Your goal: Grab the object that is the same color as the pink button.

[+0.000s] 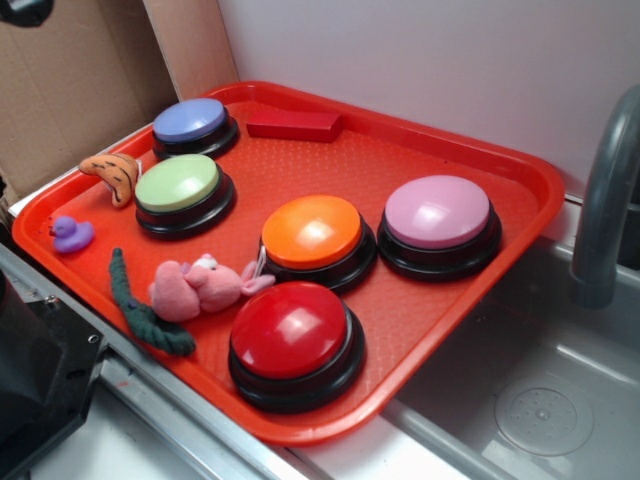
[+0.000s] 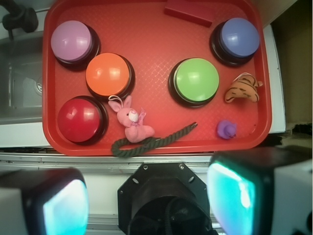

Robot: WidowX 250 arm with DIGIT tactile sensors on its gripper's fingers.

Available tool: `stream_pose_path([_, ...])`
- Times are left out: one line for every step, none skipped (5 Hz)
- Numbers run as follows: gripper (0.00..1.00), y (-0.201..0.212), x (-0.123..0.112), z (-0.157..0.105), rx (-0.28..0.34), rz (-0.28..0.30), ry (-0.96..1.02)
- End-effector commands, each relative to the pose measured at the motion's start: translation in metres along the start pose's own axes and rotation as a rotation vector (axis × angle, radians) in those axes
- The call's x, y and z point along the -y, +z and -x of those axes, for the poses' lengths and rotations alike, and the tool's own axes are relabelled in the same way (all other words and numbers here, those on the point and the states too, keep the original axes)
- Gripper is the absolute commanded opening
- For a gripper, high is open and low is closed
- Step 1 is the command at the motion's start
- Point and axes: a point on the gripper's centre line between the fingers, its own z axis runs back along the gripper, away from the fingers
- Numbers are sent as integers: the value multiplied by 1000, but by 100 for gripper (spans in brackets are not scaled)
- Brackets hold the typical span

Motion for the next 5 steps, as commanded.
stream_pose_path([100,0,0,0,0,0,0])
stream_pose_path([100,-32,6,-13,-20,-29,-74])
stream_pose_path([100,-75,4,-22,-15,-25,-185])
stream_pose_path([100,-117,10,-28,50,23,-327])
stream_pose_path([100,-148,10,-24,50,27,-337])
